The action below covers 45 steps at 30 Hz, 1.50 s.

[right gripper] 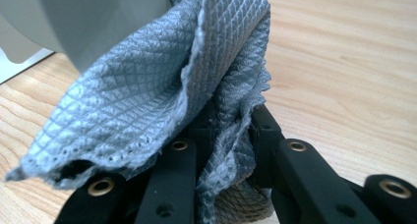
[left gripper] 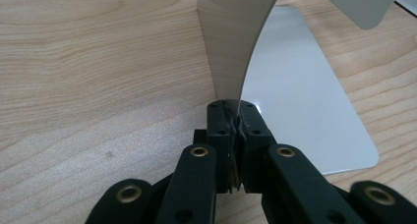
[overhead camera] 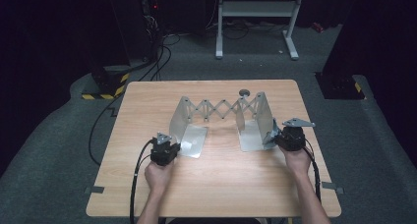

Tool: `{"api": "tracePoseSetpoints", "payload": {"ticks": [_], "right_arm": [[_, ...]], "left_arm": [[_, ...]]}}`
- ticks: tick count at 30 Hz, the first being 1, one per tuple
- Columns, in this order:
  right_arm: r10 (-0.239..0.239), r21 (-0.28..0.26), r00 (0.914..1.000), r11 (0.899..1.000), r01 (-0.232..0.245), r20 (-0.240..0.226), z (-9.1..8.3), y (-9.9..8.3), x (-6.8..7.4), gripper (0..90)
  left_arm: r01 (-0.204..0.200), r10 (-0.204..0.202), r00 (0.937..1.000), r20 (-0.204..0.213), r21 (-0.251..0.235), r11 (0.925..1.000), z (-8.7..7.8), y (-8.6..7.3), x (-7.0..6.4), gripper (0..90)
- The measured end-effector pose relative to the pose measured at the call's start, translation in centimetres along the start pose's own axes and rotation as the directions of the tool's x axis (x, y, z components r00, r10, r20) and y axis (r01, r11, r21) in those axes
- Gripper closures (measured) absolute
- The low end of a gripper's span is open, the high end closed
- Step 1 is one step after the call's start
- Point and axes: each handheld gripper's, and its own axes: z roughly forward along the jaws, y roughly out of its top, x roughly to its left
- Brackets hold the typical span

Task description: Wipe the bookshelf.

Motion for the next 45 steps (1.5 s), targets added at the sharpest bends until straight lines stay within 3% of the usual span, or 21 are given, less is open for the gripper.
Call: {"api": "tracePoseSetpoints", "payload": {"ticks": [10, 26, 36, 45], "right_arm": [[0.047, 0.038, 0.9988, 0.998, -0.046, -0.017, 1.4, -1.2, -0.4, 77.4], [0.072, 0.11, 0.9971, 0.992, -0.069, -0.025, 3.5, -2.5, -0.8, 77.3], [0.087, 0.109, 0.9958, 0.991, -0.083, -0.03, 3.5, -2.6, -0.9, 77.3], [0.063, 0.059, 0.9976, 0.996, -0.062, -0.027, 2.2, -1.7, -0.9, 77.3]], "left_arm": [[-0.001, 0.001, 1.0, 0.002, 0.0, 1.0, 0.0, 0.0, 0.0, 85.6], [0.002, -0.002, 1.0, 0.002, 0.0, 1.0, 0.0, 0.0, 0.0, 85.5], [0.0, 0.0, 1.0, 0.001, 0.0, 1.0, 0.0, 0.0, 0.0, 85.6], [0.001, -0.001, 1.0, 0.002, 0.0, 1.0, 0.0, 0.0, -0.1, 85.5]]}}
